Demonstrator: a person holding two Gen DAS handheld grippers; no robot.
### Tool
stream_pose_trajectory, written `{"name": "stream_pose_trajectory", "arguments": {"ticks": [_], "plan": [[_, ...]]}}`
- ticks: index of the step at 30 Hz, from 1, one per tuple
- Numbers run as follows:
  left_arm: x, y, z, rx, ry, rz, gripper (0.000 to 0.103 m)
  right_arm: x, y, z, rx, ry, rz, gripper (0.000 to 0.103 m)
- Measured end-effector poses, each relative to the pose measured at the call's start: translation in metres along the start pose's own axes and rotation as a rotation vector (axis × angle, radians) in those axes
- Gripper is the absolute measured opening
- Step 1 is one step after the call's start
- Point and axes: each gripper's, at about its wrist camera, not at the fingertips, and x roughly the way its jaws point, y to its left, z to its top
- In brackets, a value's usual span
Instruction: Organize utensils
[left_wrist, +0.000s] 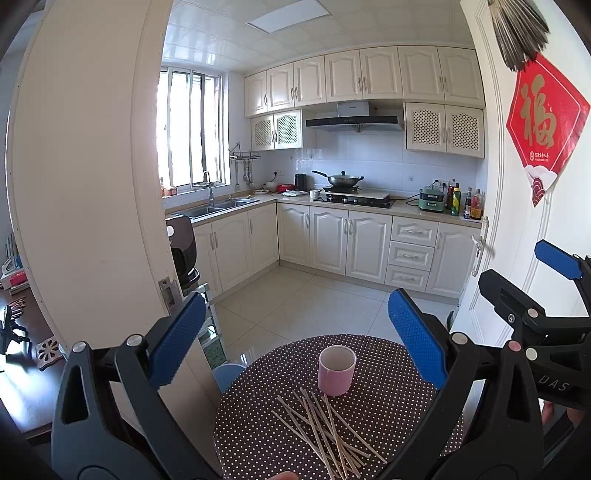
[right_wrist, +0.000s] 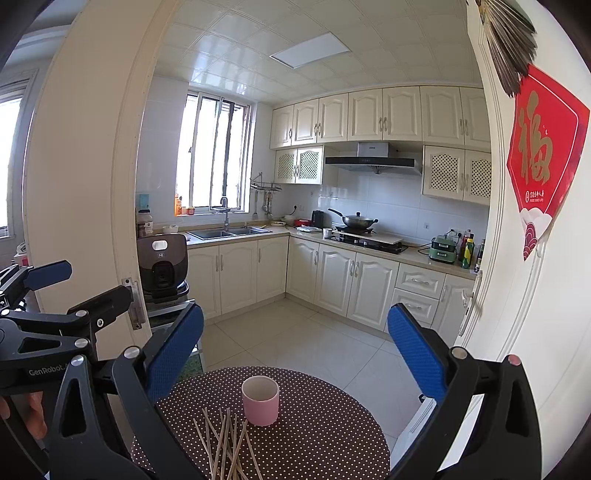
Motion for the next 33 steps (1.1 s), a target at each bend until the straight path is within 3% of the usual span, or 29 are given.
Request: {"name": "stream_pose_trajectory", "arguments": {"ticks": [33], "plan": [[0.0046,-0.0080,0.0022,0.010,0.009,-0.004,0.097,-0.0008,-0.0022,0.0038,0.011,0.010,-0.009,0.096]]}}
